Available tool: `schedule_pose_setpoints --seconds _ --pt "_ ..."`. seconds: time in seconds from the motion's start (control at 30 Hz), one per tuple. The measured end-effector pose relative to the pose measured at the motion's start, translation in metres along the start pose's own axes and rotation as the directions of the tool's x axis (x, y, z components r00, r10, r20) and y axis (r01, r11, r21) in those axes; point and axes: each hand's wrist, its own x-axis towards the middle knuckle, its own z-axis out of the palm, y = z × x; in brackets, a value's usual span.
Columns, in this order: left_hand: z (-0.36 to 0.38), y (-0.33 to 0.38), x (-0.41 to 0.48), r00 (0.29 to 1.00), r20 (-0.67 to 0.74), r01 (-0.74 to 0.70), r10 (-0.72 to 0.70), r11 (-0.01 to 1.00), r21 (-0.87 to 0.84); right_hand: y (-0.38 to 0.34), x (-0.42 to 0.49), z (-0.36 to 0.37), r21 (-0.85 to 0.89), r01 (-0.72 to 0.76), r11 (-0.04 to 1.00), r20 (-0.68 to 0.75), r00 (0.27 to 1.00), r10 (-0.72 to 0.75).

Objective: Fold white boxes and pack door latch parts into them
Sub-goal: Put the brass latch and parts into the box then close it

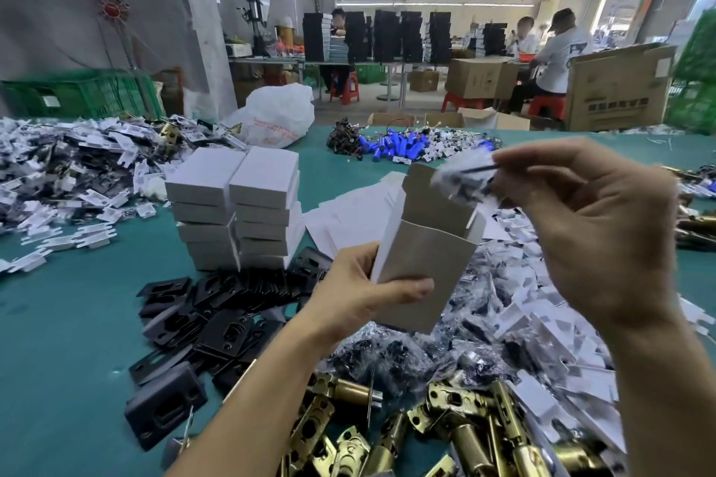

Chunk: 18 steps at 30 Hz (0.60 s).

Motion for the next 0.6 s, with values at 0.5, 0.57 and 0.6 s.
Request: schedule_pose_setpoints --seconds 0.5,0.57,0.6 --pt "0.007 0.005 -0.006 0.988 0.155 0.012 -0.002 0.998 -0.064 -0.001 -0.006 0.009 -0.202 -0.137 0.970 0.286 0.939 0.192" --pt "0.007 0.005 -0.006 0.990 0.144 0.010 0.000 0.998 -0.067 -0.003 -0.006 0.007 -0.223 -0.139 0.965 0.340 0.916 0.211" --pt "0.007 0.005 -0.006 0.990 0.140 0.006 0.003 0.998 -0.066 -0.005 -0.005 0.007 -0.244 -0.138 0.960 0.360 0.906 0.222"
